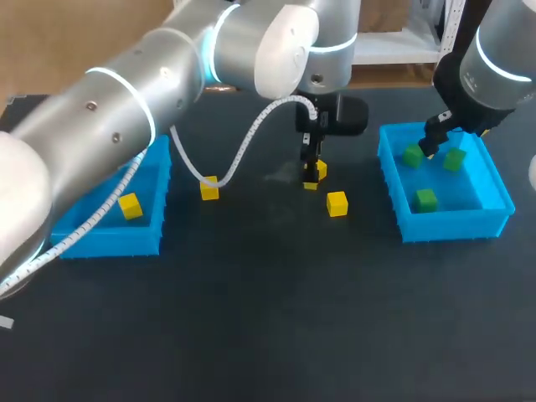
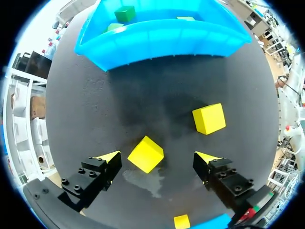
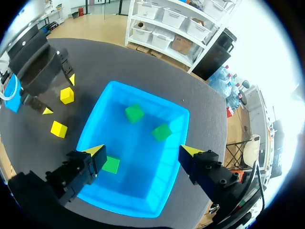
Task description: Put the green cubes in the right bin and the yellow cubes in the left bin.
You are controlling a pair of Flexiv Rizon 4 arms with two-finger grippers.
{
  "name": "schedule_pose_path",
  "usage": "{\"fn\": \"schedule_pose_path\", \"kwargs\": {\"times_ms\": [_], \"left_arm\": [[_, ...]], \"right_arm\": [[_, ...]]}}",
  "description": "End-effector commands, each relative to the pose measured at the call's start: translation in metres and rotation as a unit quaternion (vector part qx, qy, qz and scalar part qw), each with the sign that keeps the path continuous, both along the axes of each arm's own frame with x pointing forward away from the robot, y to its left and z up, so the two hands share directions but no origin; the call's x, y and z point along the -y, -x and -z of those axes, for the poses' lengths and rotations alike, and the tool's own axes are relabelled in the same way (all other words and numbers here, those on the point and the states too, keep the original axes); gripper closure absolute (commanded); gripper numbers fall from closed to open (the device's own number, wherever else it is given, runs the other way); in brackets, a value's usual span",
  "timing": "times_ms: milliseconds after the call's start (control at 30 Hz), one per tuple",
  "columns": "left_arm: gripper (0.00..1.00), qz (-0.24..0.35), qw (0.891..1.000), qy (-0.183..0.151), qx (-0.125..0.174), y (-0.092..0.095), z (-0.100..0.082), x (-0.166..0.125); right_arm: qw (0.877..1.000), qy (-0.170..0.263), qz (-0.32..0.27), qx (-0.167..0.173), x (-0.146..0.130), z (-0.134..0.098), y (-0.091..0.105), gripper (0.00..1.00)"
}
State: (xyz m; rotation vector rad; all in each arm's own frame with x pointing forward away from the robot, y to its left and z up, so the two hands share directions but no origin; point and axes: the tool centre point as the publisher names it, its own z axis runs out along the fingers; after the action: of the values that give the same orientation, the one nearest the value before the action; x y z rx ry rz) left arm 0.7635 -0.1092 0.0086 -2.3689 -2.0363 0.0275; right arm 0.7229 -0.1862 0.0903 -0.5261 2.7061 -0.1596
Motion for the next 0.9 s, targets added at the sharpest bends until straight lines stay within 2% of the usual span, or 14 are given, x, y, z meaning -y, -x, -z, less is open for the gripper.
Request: {"fn": "schedule_pose_path", "kwargs": {"times_ms": [33, 600, 633, 667, 700, 900], "left_arm": [[0.0, 0.001, 1.0, 0.0, -0.002, 0.001, 0.0, 0.0], [0.0, -0.001, 1.0, -0.004, -0.013, 0.006, 0.014, 0.002], [0.28, -0.003, 1.0, -0.003, -0.016, 0.006, 0.014, 0.002], [0.95, -0.003, 1.0, -0.002, -0.015, 0.006, 0.014, 0.002], [1.0, -0.002, 1.0, -0.002, -0.015, 0.006, 0.015, 0.002], [1.0, -0.004, 1.0, 0.0, -0.014, 0.005, 0.014, 0.001]], "right_arm": [[1.0, 0.0, 0.001, 0.002, 0.0, 0.0, 0.002, 0.0], [1.0, 0.0, 0.001, 0.002, 0.0, 0.0, 0.002, 0.0], [1.0, 0.0, 0.001, 0.002, 0.0, 0.0, 0.002, 0.0], [1.0, 0.0, 0.001, 0.002, 0.0, 0.0, 0.002, 0.0], [1.0, 0.0, 0.001, 0.002, 0.0, 0.0, 0.002, 0.0], [1.0, 0.0, 0.001, 0.002, 0.0, 0.0, 0.002, 0.0]]}}
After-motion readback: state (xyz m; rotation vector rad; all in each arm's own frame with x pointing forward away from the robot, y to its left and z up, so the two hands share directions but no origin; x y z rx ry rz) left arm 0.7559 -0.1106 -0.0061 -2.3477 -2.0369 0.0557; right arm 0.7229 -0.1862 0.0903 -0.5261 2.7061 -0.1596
